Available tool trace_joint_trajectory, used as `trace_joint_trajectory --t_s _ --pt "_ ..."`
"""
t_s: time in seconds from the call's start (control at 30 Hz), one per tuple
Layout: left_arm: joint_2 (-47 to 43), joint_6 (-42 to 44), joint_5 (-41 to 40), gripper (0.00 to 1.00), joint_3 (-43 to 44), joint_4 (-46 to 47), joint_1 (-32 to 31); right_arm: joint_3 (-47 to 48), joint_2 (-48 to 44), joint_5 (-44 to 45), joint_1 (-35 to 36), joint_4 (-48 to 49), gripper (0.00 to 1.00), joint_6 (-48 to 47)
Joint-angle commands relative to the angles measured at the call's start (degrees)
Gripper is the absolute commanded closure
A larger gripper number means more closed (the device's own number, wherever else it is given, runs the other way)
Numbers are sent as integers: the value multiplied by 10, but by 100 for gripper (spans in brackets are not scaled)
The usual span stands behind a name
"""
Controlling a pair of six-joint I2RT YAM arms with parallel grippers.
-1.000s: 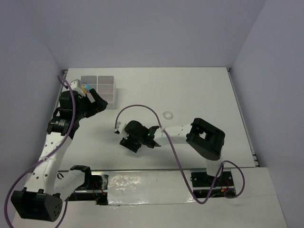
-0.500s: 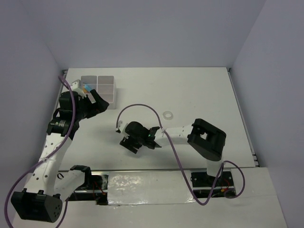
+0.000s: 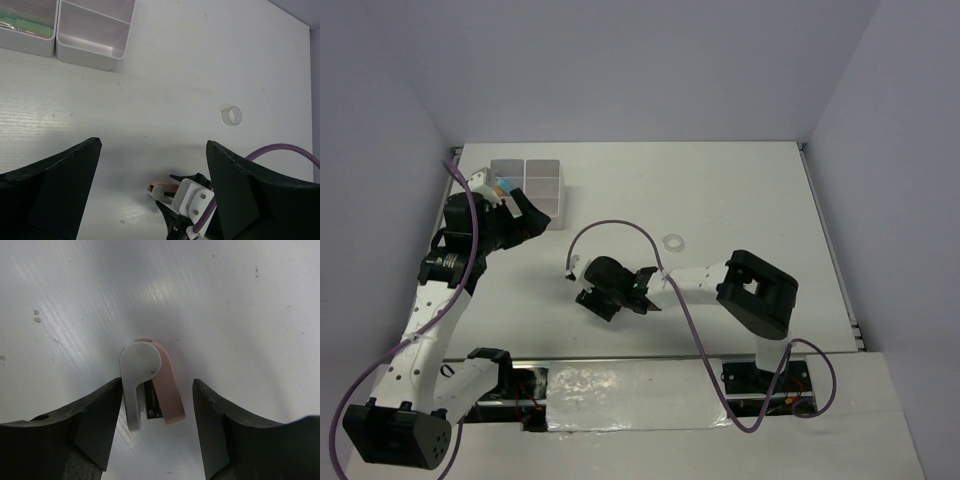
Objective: Sort the stationery into containers
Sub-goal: Pick up the stapler from the center of the board.
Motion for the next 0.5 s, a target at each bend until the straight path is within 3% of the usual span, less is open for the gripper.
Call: trace_joint_trajectory --t_s 0.0,0.2,0.3,0.33,0.47 --pt "-10 15 8 1 4 16 3 -17 -12 3 1 -52 34 -1" --pt "-8 14 7 1 6 16 3 -33 -32 -9 1 -51 36 2" --pt "-7 13 9 1 5 18 3 -36 -33 -13 1 -48 47 0" --pt "-7 12 7 1 5 18 3 -34 -33 -14 1 -51 57 0" --pt "-9 10 14 1 2 20 3 -40 -39 -13 1 -34 79 -2"
